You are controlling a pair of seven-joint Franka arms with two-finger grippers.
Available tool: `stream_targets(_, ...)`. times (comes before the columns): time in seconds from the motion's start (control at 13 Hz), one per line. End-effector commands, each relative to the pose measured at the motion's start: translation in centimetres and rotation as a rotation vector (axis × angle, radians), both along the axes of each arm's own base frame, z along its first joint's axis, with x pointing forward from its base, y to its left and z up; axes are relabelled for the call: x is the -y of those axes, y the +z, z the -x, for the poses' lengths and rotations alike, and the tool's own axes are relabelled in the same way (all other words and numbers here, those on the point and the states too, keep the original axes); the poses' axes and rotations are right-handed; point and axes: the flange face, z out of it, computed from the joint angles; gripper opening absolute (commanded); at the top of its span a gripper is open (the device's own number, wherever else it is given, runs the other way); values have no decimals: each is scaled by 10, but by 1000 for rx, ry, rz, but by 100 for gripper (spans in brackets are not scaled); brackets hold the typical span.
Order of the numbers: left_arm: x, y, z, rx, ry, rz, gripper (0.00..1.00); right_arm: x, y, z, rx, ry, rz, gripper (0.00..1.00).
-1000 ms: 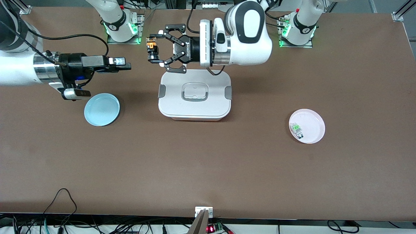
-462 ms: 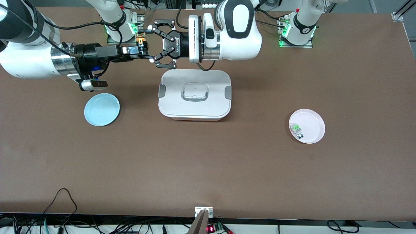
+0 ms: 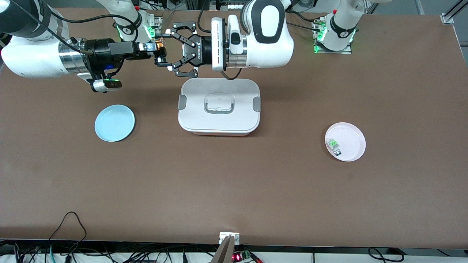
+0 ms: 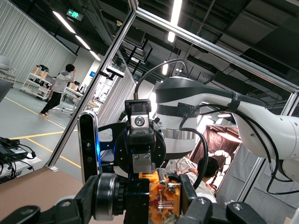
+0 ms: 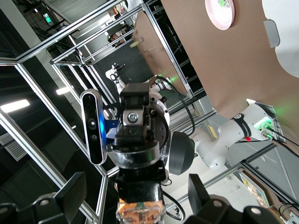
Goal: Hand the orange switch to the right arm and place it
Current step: 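Grasp the orange switch with the right gripper beside the left gripper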
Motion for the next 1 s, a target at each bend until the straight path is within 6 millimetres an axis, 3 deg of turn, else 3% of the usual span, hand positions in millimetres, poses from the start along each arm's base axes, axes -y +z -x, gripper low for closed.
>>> stream_targets(0.0,5,6,-2,-15,20,21,0,-1,5,5,-18,-7,-17,18)
stream_targets(0.08,5,6,-2,-16,21,20,0,0,3,4,-23,-9,-17,0)
stream_targets(0.62,5,6,-1,-38,27,35,0,0,4,4,-21,-4,-20,0)
stream_targets(0.69,5,5,-1,-63,36,50,73,1,4,4,-21,-6,-20,0)
stream_targets(0.77,5,8,1,-73,36,57,100,1,4,4,-15,-5,-21,0)
stream_targets(0.92,1,12,-1,-69,42,61,100,1,8,3,-4,-5,-22,0)
